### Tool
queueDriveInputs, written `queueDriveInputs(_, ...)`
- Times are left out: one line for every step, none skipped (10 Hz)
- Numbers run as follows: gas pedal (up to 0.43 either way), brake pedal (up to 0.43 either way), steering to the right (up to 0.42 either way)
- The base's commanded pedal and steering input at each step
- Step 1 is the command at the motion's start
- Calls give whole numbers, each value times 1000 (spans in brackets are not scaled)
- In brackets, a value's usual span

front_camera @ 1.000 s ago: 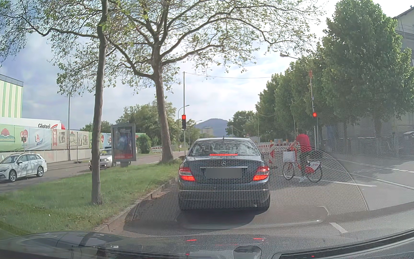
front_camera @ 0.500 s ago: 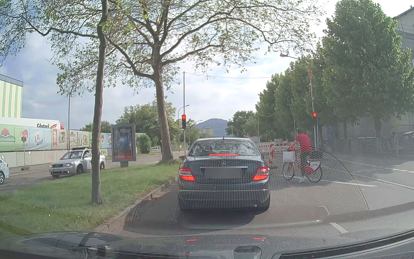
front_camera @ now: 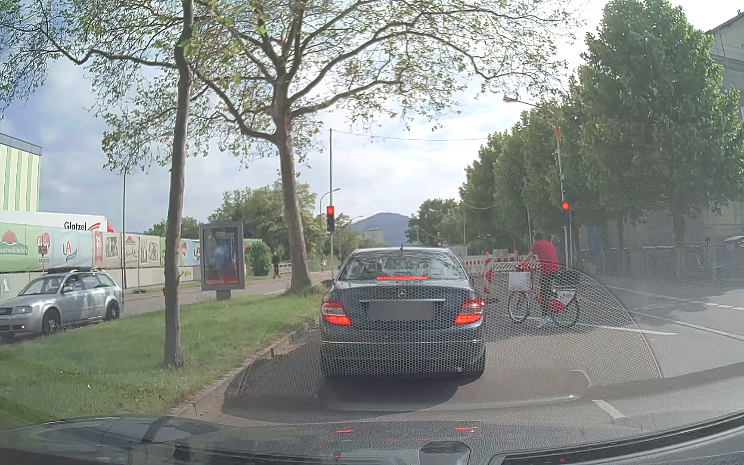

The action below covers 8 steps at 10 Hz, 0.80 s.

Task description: Follow the waypoints while adhering to traffic rules and regulations

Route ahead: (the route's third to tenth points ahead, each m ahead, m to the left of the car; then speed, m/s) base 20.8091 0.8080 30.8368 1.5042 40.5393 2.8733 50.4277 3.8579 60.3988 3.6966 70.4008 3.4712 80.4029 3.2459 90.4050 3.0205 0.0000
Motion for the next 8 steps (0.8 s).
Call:
queueDriveInputs(0, 207, -1)
queueDriveInputs(0, 207, -1)
queueDriveInputs(0, 207, -1)
queueDriveInputs(0, 213, -1)
queueDriveInputs(0, 207, -1)
queueDriveInputs(0, 207, -1)
queueDriveInputs(0, 207, -1)
queueDriveInputs(0, 213, -1)
